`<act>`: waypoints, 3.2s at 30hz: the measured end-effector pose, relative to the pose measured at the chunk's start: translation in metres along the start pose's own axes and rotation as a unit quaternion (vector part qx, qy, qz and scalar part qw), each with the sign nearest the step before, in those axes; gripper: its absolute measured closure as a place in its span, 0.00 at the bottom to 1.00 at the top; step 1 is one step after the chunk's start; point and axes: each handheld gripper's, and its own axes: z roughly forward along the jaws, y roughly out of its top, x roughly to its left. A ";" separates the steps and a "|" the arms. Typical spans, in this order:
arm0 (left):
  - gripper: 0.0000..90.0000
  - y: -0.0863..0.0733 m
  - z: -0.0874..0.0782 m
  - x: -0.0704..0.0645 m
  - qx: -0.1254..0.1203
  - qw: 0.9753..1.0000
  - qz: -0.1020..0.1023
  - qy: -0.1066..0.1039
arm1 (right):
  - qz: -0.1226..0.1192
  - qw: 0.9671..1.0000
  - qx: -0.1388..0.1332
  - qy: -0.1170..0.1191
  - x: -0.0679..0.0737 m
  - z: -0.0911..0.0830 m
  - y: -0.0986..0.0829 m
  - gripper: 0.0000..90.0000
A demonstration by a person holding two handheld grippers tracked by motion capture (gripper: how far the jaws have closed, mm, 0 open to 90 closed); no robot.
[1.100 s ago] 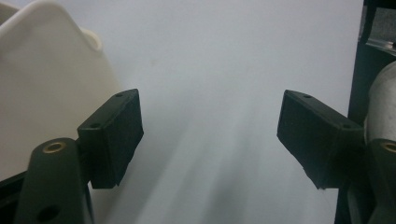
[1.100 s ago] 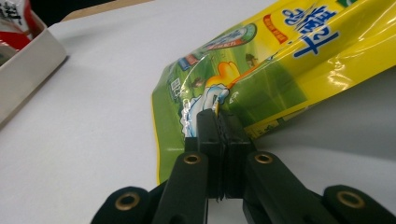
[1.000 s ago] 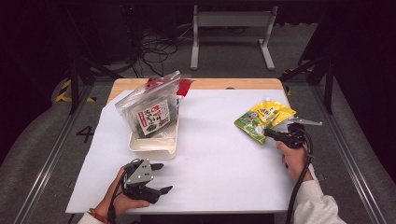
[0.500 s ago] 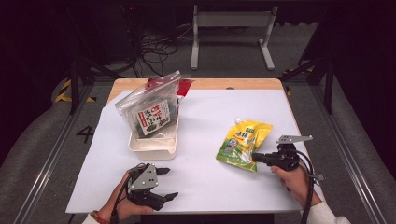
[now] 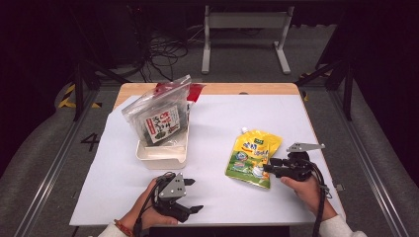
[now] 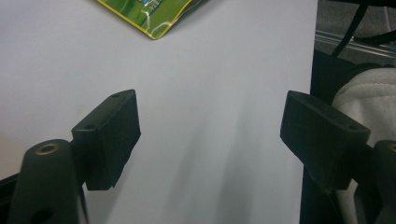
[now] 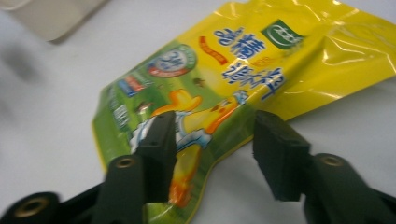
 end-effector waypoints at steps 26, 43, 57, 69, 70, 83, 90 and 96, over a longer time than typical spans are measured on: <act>0.21 0.010 0.027 0.010 0.014 1.000 -0.020 -0.013 | -0.045 0.998 -0.043 0.024 0.014 0.016 -0.005 0.96; 0.21 0.008 0.029 0.010 0.023 1.000 -0.011 -0.015 | 0.025 0.999 -0.024 -0.005 -0.016 0.047 0.020 0.22; 0.20 0.012 0.042 0.016 0.016 0.999 -0.034 -0.011 | -0.036 0.999 -0.013 0.013 0.003 0.053 0.026 0.89; 0.17 0.030 0.049 0.023 -0.029 0.996 -0.081 0.014 | -0.086 0.986 -0.132 0.045 0.028 0.011 0.024 0.92; 0.17 0.031 0.050 0.024 -0.033 0.996 -0.085 0.013 | -0.091 0.985 -0.141 0.049 0.031 0.006 0.024 0.92; 0.21 0.051 0.050 0.026 -0.091 0.992 -0.088 -0.015 | -0.161 0.962 -0.196 0.104 0.076 -0.013 0.028 0.91; 0.70 0.046 0.036 0.030 -0.139 0.987 -0.085 -0.006 | -0.161 0.960 -0.200 0.111 0.080 -0.008 0.026 0.90; 0.88 0.052 0.019 0.025 -0.151 0.987 -0.062 0.000 | -0.163 0.959 -0.199 0.114 0.082 -0.010 0.026 0.86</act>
